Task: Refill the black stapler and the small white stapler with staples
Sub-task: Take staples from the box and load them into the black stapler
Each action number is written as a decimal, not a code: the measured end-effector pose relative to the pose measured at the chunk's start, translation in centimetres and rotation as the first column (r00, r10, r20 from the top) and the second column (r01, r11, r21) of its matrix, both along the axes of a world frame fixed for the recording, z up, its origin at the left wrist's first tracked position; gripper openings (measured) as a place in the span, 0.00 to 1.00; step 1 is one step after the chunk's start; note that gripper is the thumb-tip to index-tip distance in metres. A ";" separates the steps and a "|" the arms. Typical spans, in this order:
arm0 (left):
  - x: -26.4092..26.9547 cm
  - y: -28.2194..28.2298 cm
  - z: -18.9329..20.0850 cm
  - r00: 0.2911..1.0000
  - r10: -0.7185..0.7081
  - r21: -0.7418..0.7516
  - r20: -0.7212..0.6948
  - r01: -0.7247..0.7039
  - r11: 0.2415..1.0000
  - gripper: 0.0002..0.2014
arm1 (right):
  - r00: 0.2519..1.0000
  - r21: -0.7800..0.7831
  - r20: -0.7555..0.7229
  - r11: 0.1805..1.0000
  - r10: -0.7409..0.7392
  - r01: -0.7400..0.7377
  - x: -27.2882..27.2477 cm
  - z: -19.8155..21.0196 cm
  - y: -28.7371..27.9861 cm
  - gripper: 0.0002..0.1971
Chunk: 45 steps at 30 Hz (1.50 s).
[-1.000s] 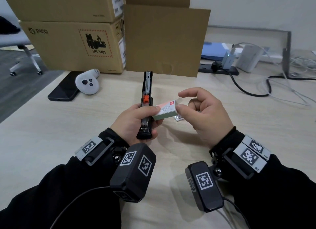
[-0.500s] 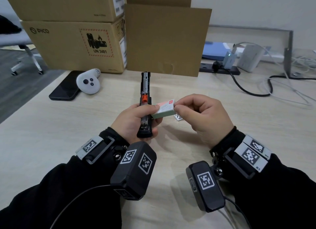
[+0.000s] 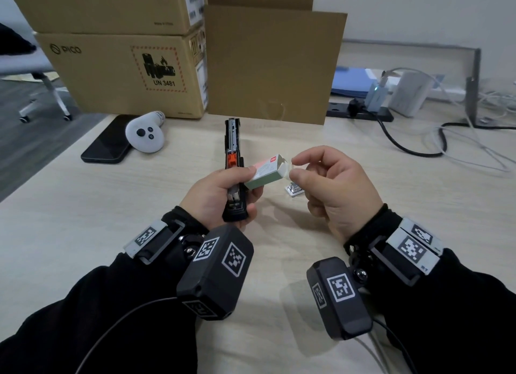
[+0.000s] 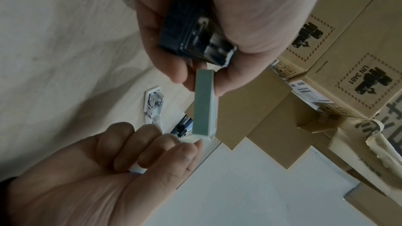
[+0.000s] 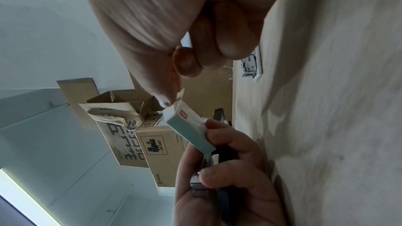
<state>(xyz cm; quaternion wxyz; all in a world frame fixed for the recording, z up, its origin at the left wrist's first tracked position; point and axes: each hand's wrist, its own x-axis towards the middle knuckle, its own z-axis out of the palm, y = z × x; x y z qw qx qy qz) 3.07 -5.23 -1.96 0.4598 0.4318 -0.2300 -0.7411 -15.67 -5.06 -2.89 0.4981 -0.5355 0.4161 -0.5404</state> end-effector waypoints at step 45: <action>-0.3 -0.1 -0.9 0.991 0.025 -0.145 0.134 -0.005 0.989 0.15 | 0.997 0.179 -0.077 0.984 0.002 0.011 0.5 0.3 0.2 0.20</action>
